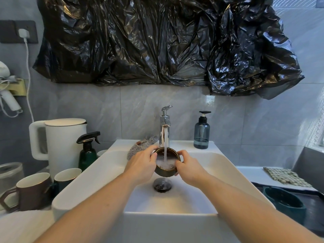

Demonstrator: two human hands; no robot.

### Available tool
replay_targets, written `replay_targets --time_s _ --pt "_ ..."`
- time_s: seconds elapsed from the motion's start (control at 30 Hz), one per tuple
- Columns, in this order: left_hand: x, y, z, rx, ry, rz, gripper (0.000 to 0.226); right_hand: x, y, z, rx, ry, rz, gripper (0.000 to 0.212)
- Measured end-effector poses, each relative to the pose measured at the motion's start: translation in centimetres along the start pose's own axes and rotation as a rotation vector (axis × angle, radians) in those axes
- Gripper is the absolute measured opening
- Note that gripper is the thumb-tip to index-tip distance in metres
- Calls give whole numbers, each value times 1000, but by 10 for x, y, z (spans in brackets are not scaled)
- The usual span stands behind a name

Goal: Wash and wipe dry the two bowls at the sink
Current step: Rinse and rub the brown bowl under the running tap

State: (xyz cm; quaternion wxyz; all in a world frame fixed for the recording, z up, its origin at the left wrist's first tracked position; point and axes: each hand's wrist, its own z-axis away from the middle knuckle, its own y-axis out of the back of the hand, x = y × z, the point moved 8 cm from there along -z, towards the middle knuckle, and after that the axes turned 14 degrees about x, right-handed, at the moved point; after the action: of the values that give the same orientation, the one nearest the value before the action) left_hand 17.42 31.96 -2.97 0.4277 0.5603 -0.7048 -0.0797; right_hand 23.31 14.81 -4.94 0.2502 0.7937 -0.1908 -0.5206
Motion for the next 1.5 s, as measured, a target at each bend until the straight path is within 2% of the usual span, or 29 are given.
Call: replay_targets --time_s 0.23,0.9,1.5 --pt "-7 -5 -2 -36 35 -44 39 -2 2 1 20 5 0 39" --pt "-8 -6 0 -71 34 -68 41 -4 1 -2 54 71 67 42" --pt "-9 -6 1 -72 74 16 39 -6 3 -2 63 116 34 43"
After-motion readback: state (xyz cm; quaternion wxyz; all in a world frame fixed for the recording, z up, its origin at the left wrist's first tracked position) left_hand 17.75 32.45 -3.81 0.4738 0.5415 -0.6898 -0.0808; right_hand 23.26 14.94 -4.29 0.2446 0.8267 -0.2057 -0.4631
